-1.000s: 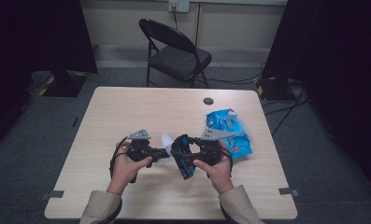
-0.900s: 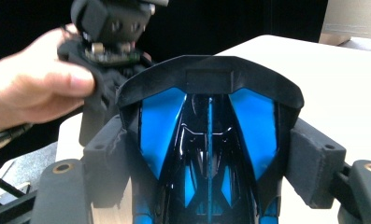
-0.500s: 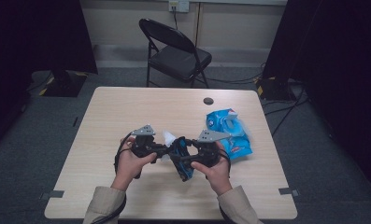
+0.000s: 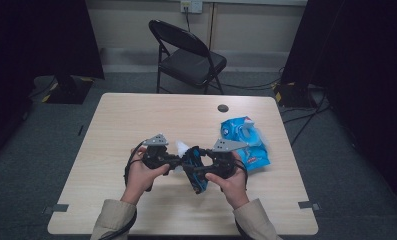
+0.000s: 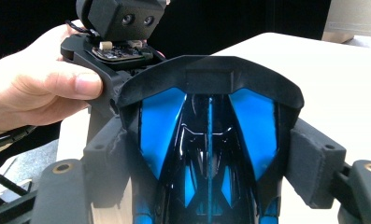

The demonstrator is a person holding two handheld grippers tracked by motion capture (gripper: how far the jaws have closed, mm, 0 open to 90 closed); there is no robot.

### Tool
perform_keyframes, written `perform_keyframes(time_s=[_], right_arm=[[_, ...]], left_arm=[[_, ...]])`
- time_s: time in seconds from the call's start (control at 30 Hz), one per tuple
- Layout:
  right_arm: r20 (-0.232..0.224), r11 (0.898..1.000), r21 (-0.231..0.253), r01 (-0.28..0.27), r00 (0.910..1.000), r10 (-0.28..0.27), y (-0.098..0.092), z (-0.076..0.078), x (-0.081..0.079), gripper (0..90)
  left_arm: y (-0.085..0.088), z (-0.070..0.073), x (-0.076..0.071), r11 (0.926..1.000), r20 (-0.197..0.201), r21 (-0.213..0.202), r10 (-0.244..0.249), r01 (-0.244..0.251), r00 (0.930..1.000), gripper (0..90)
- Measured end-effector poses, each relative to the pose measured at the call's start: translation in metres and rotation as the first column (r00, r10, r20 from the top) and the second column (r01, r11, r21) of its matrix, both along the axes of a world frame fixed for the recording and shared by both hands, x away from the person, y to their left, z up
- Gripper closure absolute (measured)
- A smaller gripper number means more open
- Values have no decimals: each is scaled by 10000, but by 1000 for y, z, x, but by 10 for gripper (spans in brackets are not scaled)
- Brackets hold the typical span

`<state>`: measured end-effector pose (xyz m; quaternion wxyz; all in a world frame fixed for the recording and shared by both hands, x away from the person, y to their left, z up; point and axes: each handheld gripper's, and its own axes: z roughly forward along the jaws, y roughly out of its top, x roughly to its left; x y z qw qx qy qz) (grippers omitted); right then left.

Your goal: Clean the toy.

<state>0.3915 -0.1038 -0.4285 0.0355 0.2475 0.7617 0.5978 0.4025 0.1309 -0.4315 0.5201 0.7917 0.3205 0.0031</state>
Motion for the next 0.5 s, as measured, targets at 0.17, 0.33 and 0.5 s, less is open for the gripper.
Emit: perform_keyframes(time_s=[0.17, 0.33, 0.5], right_arm=[[-58, 10000, 15, -5, 10000, 5, -1, 0, 1, 259], [-3, 9999, 117, 16, 10000, -16, -2, 2, 1, 259], [-21, 9998, 197, 50, 10000, -49, -3, 3, 1, 259]], left_arm=[[-1, 0, 0, 10000, -20, -11, -18, 18, 10000, 838], [-5, -2, 0, 9999, -25, 98, -106, 106, 9999, 838], [-8, -5, -1, 10000, -78, 3, -85, 85, 9999, 838]])
